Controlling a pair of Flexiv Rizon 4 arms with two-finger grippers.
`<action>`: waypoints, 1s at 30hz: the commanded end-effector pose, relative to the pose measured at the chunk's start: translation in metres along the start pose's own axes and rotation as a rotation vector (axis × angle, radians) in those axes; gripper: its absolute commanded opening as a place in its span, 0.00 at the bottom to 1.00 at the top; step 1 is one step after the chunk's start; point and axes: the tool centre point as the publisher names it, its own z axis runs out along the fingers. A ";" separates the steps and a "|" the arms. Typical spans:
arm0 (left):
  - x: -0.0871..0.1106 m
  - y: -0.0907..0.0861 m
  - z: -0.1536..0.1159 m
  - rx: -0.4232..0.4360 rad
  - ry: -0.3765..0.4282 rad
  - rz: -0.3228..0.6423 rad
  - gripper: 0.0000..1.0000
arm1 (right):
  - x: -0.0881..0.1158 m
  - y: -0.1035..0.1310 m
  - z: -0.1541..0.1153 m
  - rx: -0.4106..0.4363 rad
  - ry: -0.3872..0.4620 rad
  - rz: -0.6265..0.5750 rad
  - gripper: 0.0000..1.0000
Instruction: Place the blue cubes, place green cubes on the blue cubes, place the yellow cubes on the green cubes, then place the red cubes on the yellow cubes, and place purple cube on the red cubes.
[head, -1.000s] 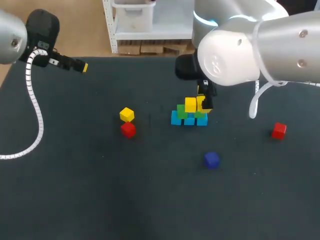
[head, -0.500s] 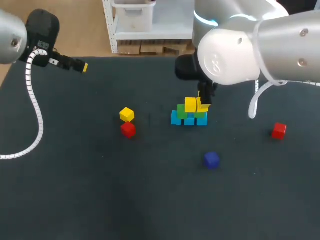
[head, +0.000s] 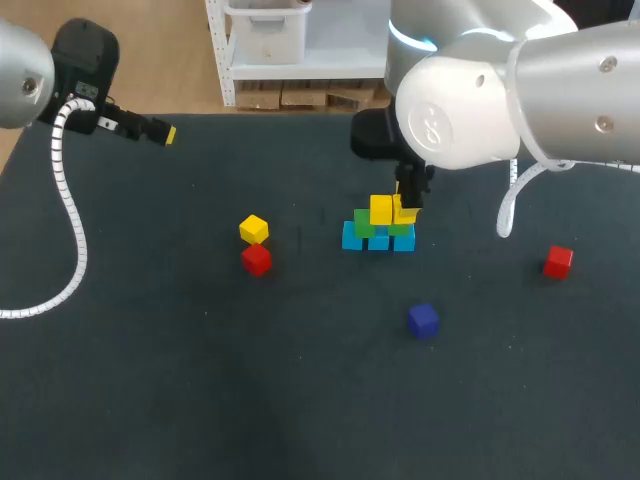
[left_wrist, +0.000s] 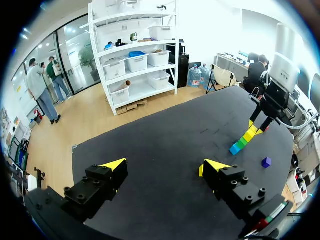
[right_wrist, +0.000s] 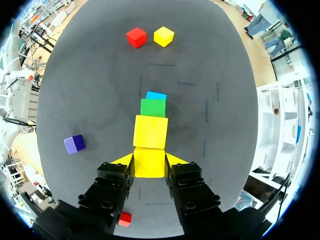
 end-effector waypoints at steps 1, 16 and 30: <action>0.001 0.002 0.000 0.008 -0.003 0.002 1.00 | 0.000 0.000 -0.001 -0.001 -0.004 -0.002 0.14; 0.001 0.002 0.000 0.008 -0.003 0.002 1.00 | -0.001 0.001 -0.002 -0.005 0.000 -0.014 0.40; 0.001 0.002 0.000 0.008 -0.003 0.002 1.00 | 0.011 0.006 -0.021 0.002 -0.081 0.041 1.00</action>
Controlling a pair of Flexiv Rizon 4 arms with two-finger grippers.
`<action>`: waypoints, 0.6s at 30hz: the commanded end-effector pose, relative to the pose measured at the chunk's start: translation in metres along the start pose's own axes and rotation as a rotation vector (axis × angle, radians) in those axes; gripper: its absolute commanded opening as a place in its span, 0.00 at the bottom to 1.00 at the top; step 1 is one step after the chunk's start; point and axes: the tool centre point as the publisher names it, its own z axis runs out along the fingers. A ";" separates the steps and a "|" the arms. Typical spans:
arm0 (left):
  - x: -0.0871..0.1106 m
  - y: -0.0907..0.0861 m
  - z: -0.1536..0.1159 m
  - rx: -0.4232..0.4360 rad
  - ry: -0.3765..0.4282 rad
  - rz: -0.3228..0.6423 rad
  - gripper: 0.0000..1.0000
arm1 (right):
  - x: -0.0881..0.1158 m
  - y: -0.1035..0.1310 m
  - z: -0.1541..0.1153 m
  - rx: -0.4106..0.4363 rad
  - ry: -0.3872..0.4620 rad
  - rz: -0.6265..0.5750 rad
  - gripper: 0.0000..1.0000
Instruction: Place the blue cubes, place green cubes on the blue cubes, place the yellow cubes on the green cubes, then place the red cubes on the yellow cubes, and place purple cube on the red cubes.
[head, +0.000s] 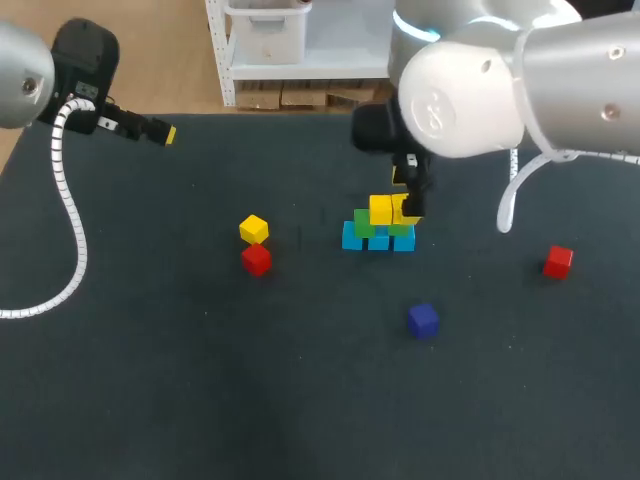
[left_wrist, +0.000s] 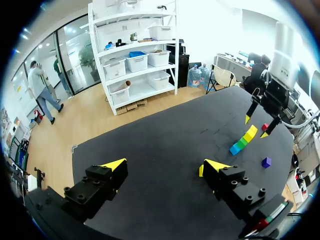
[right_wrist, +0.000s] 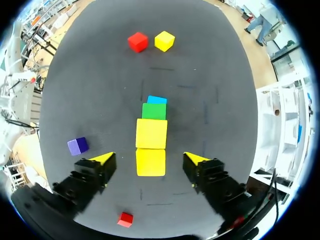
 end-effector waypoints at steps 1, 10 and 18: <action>0.001 0.002 0.000 0.008 -0.003 0.002 1.00 | 0.015 0.007 -0.014 0.017 -0.054 0.034 1.00; 0.001 0.002 0.000 0.008 -0.003 0.002 1.00 | 0.042 0.011 -0.027 0.064 -0.155 0.182 1.00; 0.001 0.002 0.000 0.008 -0.003 0.002 1.00 | 0.077 0.002 -0.043 0.143 -0.311 0.392 1.00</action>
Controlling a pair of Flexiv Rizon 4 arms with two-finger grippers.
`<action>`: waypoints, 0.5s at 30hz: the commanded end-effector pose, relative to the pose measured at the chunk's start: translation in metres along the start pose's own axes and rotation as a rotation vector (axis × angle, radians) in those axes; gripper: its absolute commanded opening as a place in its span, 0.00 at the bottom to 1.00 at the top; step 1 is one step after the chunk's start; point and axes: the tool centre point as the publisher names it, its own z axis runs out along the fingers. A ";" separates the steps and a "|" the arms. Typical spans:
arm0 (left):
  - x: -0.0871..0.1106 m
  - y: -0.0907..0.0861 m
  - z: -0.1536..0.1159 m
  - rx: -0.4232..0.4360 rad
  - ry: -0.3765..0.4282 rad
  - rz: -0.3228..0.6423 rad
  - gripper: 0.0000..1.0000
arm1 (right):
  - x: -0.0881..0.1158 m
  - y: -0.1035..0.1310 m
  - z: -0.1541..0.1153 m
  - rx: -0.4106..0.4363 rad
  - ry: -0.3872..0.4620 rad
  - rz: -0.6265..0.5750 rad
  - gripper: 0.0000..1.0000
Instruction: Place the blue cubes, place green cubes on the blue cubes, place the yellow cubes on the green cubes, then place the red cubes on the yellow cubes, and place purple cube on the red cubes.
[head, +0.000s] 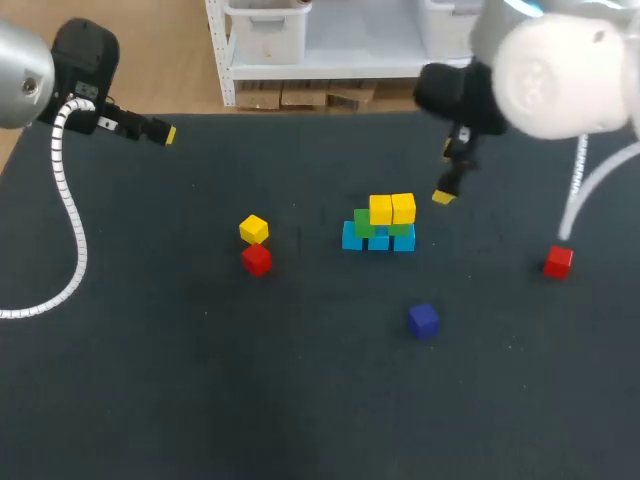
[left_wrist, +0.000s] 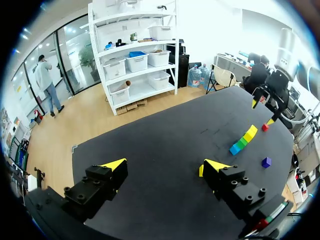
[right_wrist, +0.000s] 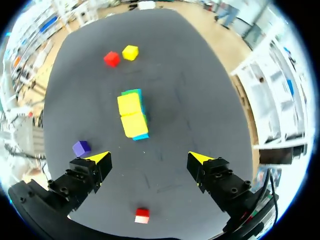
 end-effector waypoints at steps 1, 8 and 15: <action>0.001 0.002 0.000 0.008 -0.003 0.002 1.00 | 0.027 -0.002 -0.014 0.070 -0.154 0.077 1.00; 0.001 0.002 0.000 0.008 -0.003 0.002 1.00 | 0.055 -0.026 -0.040 0.157 -0.206 0.193 1.00; 0.001 0.002 0.000 0.008 -0.003 0.002 1.00 | 0.084 -0.047 -0.061 0.242 -0.304 0.337 1.00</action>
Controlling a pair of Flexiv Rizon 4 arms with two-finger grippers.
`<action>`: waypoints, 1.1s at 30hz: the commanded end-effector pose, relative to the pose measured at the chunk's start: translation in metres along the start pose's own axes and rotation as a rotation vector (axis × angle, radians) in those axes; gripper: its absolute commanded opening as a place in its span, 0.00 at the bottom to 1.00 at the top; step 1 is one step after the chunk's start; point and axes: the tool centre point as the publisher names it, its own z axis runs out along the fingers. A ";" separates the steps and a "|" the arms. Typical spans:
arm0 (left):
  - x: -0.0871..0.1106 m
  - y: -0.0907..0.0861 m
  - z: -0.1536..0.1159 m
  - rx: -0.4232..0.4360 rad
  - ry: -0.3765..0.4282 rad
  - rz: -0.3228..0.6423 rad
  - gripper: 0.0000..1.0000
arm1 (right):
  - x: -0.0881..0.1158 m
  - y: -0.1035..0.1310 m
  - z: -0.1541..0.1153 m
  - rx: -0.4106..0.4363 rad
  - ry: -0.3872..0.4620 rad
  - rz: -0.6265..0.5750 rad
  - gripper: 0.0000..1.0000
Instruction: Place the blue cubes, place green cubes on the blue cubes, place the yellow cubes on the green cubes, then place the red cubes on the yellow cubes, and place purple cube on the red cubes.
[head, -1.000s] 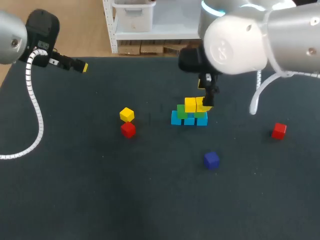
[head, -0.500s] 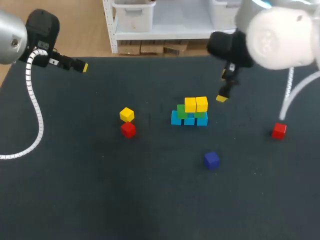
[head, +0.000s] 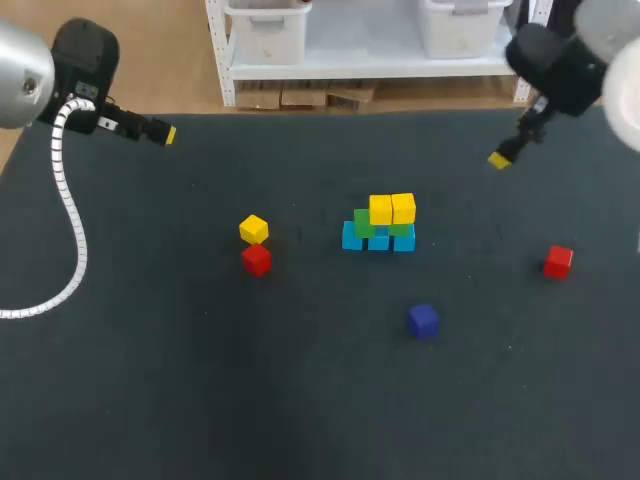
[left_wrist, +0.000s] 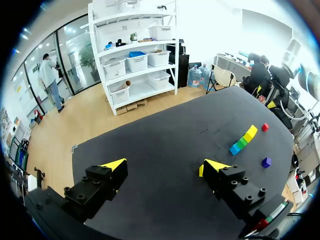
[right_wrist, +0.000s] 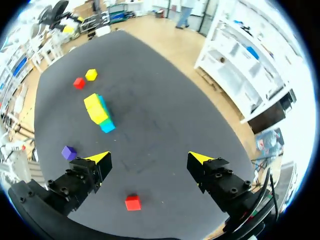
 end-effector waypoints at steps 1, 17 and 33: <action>0.001 0.002 0.000 0.008 -0.003 0.002 1.00 | 0.023 -0.009 -0.016 0.085 -0.153 0.066 1.00; 0.001 0.002 0.000 0.008 -0.003 0.002 1.00 | 0.058 -0.044 -0.037 0.181 -0.226 0.244 1.00; 0.001 0.002 0.000 0.008 -0.003 0.002 1.00 | 0.062 -0.045 -0.041 0.155 -0.229 0.249 1.00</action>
